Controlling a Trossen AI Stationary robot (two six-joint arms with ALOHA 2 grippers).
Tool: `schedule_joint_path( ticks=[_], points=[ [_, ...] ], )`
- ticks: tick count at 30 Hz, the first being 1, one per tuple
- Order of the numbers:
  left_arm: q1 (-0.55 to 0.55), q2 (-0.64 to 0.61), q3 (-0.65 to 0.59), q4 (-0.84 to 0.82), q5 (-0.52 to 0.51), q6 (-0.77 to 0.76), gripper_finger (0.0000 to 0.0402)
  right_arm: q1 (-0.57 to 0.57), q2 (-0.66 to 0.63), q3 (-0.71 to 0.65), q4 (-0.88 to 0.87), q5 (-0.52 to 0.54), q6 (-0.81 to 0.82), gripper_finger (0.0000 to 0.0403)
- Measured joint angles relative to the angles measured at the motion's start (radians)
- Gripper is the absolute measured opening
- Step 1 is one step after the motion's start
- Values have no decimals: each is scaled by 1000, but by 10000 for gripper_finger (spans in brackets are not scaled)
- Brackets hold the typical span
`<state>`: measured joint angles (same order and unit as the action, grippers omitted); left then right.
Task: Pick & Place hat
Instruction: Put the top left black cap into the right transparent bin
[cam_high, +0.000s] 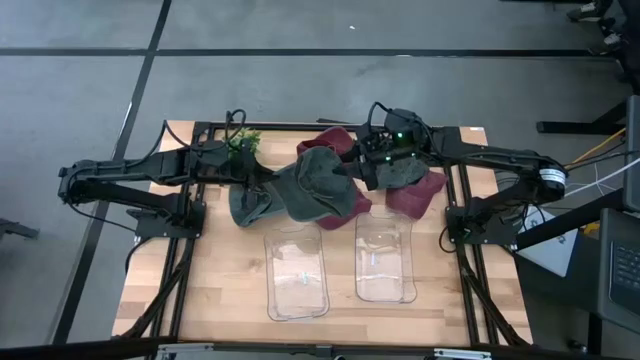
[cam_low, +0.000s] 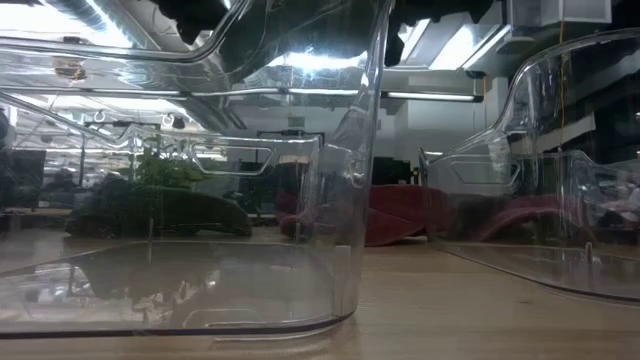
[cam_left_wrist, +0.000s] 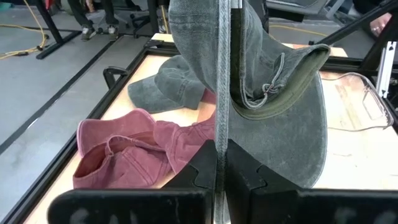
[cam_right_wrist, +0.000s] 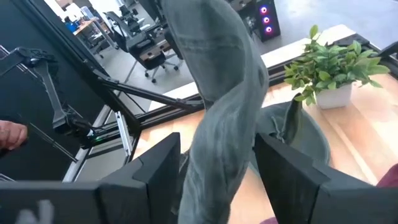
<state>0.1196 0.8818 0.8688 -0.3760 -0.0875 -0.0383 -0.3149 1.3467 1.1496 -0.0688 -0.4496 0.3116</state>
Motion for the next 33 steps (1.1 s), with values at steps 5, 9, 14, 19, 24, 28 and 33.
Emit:
schedule_joint_path(
  ticks=[5, 9, 14, 19, 24, 28, 33],
  points=[
    [0, 0, 0, 2, -8, 0, 9, 9, 7, 0, 16, 2, 34, 106],
    [0, 0, 0, 10, -8, -10, 17, 19, 5, 0, 19, 6, 23, 15],
    [0, 0, 0, 47, -56, -36, 40, 27, 4, 0, 19, 13, 25, 6],
    [0, -4, 0, 35, -67, -29, 85, 31, -45, 12, -58, 30, 24, 4],
    [0, -14, 0, -2, -84, -33, 133, 65, -111, 176, -406, 181, -20, 3],
    [0, -21, 0, -3, -100, -42, 158, 129, -121, 354, -614, 248, 33, 2],
    [0, -30, 0, -2, -145, -44, 166, 207, -114, 522, -824, 341, 212, 2]
  ],
)
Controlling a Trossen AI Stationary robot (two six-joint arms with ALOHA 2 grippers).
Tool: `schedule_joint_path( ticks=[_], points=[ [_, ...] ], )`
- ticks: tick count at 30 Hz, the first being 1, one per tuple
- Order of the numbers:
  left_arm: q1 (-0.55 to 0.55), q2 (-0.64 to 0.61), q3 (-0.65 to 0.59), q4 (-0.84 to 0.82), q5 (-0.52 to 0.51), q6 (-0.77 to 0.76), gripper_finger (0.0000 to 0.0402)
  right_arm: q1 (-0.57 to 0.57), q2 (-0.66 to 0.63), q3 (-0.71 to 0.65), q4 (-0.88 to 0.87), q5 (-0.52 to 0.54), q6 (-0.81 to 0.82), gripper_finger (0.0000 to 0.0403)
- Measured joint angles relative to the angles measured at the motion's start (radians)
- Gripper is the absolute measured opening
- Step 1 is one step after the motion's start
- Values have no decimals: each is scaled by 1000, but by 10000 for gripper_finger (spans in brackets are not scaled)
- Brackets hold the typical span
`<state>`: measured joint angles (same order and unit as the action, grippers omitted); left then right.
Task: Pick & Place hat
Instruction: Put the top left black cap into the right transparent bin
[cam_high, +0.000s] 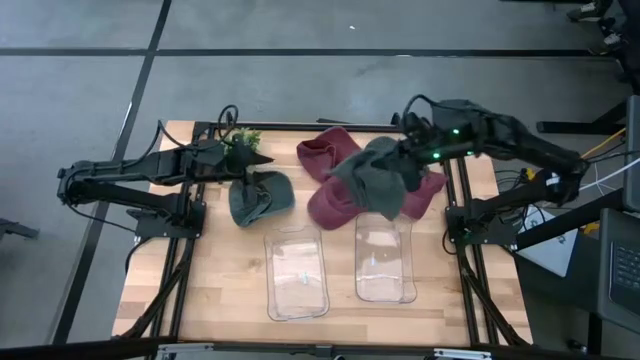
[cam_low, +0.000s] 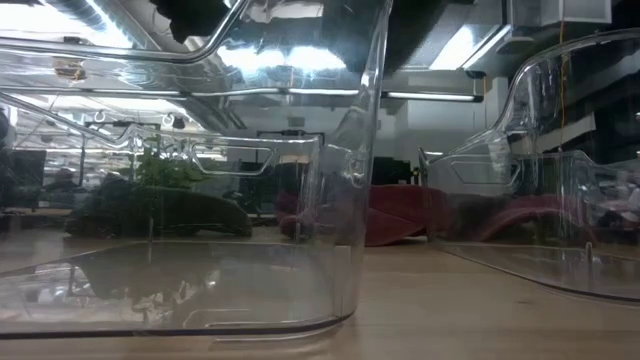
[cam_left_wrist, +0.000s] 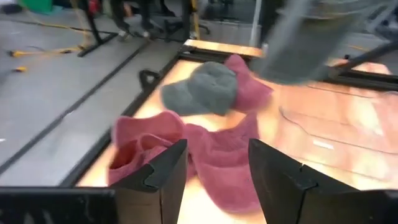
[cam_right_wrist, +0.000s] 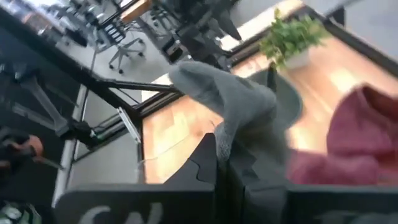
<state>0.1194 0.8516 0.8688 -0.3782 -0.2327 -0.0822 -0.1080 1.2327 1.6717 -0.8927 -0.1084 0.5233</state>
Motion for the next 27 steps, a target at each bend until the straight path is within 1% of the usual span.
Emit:
schedule_joint_path(
  ticks=[3, 6, 9, 13, 16, 19, 22, 27],
  points=[
    [0, -10, 0, 18, -81, 17, 163, 44, -6, 37, -57, 48, 131, 2],
    [0, -20, 0, 35, -192, 50, 160, 96, -13, 47, -102, 80, 246, 2],
    [0, -31, 0, 63, -280, 123, 158, 154, -13, 38, -160, 101, 343, 2],
    [0, -48, 0, 132, -353, 236, 157, 219, -11, 11, -206, 105, 455, 2],
    [0, -60, 0, 184, -379, 304, 157, 266, -10, -2, -208, 123, 529, 2],
    [0, -68, 0, 227, -379, 354, 157, 334, 7, -9, -208, 190, 626, 2],
    [0, -72, 0, 249, -378, 427, 157, 406, 38, -10, -206, 288, 733, 2],
    [0, -75, 0, 248, -379, 522, 157, 516, 115, -10, -204, 494, 936, 2]
  ],
)
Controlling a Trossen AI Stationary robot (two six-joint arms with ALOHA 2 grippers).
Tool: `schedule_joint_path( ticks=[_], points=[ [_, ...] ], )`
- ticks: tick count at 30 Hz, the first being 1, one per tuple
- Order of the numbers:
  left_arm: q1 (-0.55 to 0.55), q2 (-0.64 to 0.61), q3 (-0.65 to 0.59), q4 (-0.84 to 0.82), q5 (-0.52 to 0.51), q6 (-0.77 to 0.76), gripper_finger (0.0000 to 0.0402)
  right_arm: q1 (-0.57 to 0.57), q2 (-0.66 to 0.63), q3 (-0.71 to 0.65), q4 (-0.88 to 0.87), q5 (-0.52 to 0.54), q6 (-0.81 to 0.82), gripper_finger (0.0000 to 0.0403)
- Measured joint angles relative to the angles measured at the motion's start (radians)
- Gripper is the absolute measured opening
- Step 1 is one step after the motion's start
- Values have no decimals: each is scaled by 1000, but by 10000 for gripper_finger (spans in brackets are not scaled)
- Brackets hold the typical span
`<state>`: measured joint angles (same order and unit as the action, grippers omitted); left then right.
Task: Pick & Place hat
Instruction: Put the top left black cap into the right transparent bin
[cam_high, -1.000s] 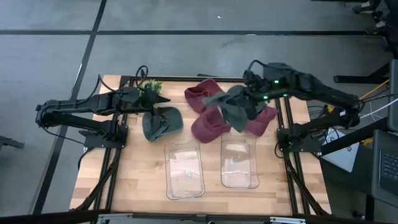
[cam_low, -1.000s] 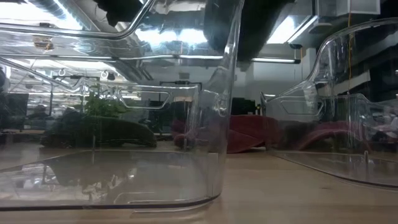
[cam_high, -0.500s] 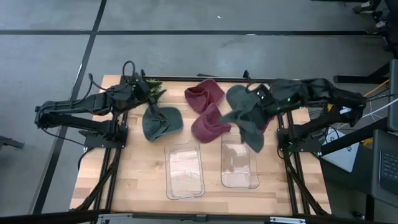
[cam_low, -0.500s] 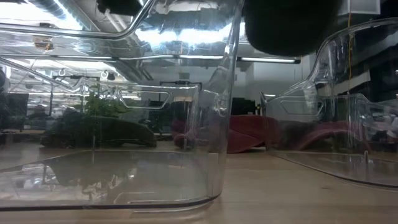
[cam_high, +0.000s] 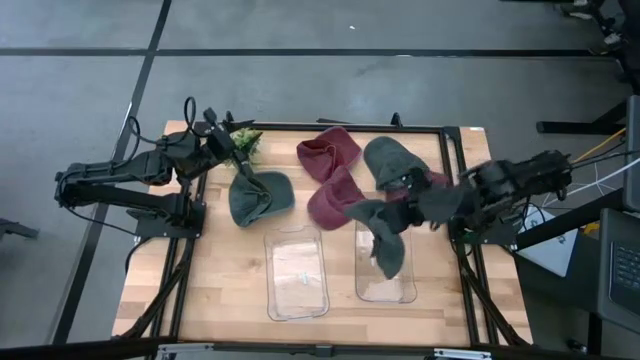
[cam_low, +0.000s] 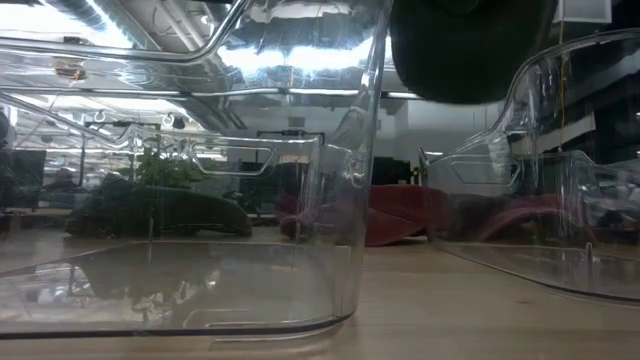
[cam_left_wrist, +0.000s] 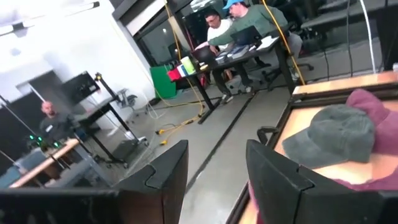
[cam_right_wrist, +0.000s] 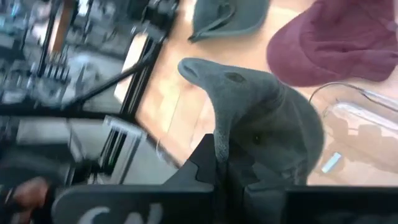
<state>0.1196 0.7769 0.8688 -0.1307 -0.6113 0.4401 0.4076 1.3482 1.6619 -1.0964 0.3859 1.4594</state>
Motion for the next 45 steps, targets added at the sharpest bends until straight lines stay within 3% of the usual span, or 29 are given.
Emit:
schedule_joint_path(
  ticks=[4, 9, 15, 21, 27, 33, 45],
  points=[
    [0, 0, 0, 0, 0, 36, 157, 53, 88, 0, 12, 90, 157, 2],
    [0, 0, 0, 0, 0, 39, 157, 80, 175, 0, 8, 120, 305, 2],
    [0, 0, 0, -2, -1, 56, 157, 83, 192, 0, -37, 134, 411, 2],
    [0, 0, 0, -3, 0, 71, 157, 82, 177, 0, -79, 151, 430, 2],
    [0, 0, 0, -4, 0, 71, 157, 82, 183, 0, -172, 68, 496, 2],
    [0, 0, 0, -6, 1, 71, 157, 82, 216, 0, -165, 59, 497, 2],
    [0, 0, 0, -30, 1, 71, 157, 74, 387, 0, -104, -15, 497, 3]
  ],
)
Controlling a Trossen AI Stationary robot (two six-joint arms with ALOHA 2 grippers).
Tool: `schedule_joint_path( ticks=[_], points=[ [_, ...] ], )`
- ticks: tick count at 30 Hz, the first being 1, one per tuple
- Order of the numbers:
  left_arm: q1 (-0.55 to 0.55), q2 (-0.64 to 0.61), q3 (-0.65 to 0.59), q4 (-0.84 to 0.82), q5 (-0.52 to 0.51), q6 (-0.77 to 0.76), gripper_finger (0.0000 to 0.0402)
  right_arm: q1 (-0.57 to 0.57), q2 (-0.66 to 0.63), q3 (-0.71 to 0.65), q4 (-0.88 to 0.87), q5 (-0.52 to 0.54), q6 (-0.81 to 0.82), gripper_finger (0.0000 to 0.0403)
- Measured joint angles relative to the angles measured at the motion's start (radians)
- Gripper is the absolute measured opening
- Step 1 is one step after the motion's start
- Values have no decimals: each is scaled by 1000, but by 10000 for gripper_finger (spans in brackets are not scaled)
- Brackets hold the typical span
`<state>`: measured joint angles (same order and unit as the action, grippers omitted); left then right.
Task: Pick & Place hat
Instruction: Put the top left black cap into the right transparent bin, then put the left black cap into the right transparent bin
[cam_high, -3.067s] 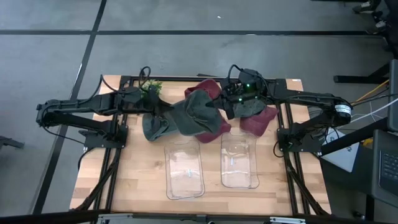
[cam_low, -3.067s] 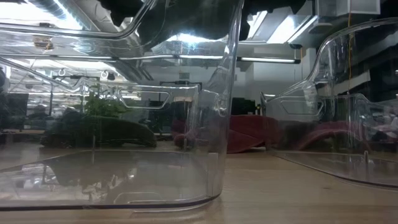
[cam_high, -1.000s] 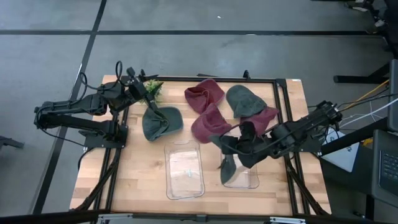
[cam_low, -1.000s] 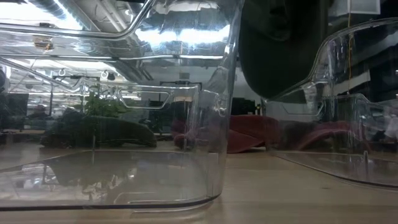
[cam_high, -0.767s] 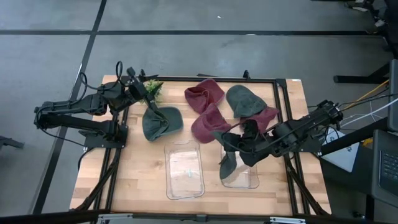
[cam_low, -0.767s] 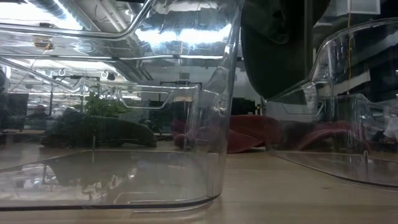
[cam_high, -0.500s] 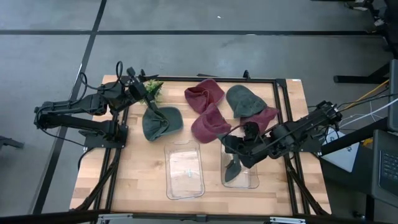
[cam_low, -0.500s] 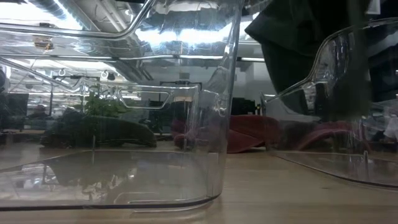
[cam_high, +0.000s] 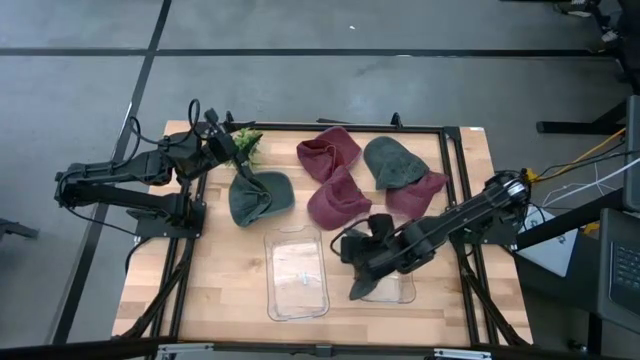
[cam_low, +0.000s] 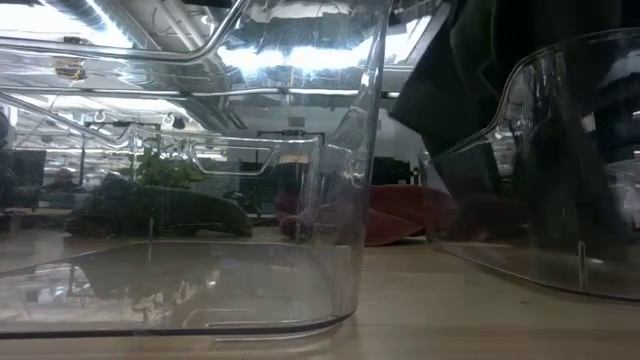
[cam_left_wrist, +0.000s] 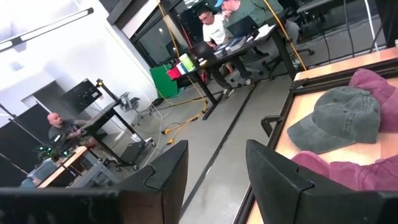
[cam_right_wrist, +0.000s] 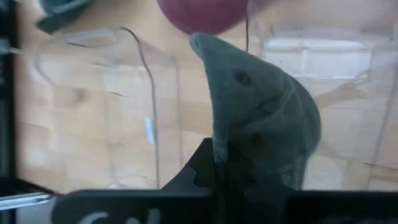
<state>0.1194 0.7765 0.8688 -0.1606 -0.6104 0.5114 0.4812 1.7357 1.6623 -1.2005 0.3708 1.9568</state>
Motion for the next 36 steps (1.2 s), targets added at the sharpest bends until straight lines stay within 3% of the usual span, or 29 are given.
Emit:
schedule_joint_path(
  ticks=[14, 25, 31, 36],
  points=[
    [0, 0, 0, 0, 3, 35, 157, -8, 11, 0, 75, -26, -104, 45],
    [0, -1, 0, -43, 89, 34, 157, -21, -1, 6, 13, -102, -156, 172],
    [0, -3, 0, -208, 164, -59, 157, -21, -2, 141, -134, 79, -233, 186],
    [0, -1, 0, -417, 180, -271, 157, -61, -3, 302, -201, 275, -454, 180]
  ],
)
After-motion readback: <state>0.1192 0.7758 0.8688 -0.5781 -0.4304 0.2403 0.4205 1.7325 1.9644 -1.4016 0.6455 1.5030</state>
